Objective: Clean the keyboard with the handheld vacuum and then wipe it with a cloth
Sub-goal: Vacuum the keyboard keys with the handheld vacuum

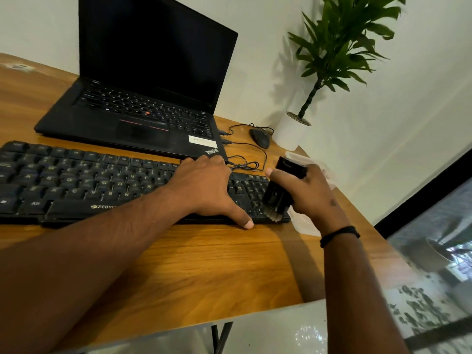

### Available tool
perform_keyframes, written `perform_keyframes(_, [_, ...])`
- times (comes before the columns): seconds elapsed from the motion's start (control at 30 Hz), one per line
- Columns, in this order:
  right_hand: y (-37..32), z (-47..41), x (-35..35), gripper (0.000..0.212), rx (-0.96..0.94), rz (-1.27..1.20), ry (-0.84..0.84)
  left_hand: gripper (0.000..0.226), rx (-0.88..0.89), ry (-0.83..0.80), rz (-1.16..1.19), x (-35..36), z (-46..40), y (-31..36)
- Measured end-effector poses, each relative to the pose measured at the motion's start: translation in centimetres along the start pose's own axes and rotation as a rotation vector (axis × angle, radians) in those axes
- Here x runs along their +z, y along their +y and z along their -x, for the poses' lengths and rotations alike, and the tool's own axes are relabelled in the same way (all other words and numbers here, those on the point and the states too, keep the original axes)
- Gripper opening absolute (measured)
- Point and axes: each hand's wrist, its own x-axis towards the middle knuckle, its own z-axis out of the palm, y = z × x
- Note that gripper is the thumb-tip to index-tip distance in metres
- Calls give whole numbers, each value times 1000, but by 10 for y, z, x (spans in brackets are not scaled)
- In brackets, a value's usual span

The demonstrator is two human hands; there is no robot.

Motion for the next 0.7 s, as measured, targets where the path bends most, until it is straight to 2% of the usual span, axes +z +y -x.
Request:
perform_keyframes(0.07, [2,-3,0,31,-18,30,52,124,0,-4,0,0,0,0])
perform_keyframes(0.17, [-1,-1,3,31,41,-15,-42,122,7,0,13,1,1,1])
perform_keyframes(0.27, [1,-1,4,34,-11,-23,15,119,-3,1,19,1,-1,0])
perform_keyframes(0.33, [0,2,8,38,32,-62,-45,114,0,10,17,2,-1,0])
perform_keyframes(0.43, [-1,5,11,31,-72,-7,30,121,-1,-17,16,-1,0,1])
perform_keyframes(0.53, [-5,4,6,28,16,-128,-125,118,3,-13,17,-2,2,2])
perform_keyframes(0.57, [-6,2,6,29,-8,-90,-95,118,0,-16,17,-3,2,2])
perform_keyframes(0.63, [-2,-4,11,38,-79,21,111,125,-7,-32,7,-4,0,3])
perform_keyframes(0.7, [-1,-3,17,37,-102,-22,213,128,-2,-43,-2,-3,0,3])
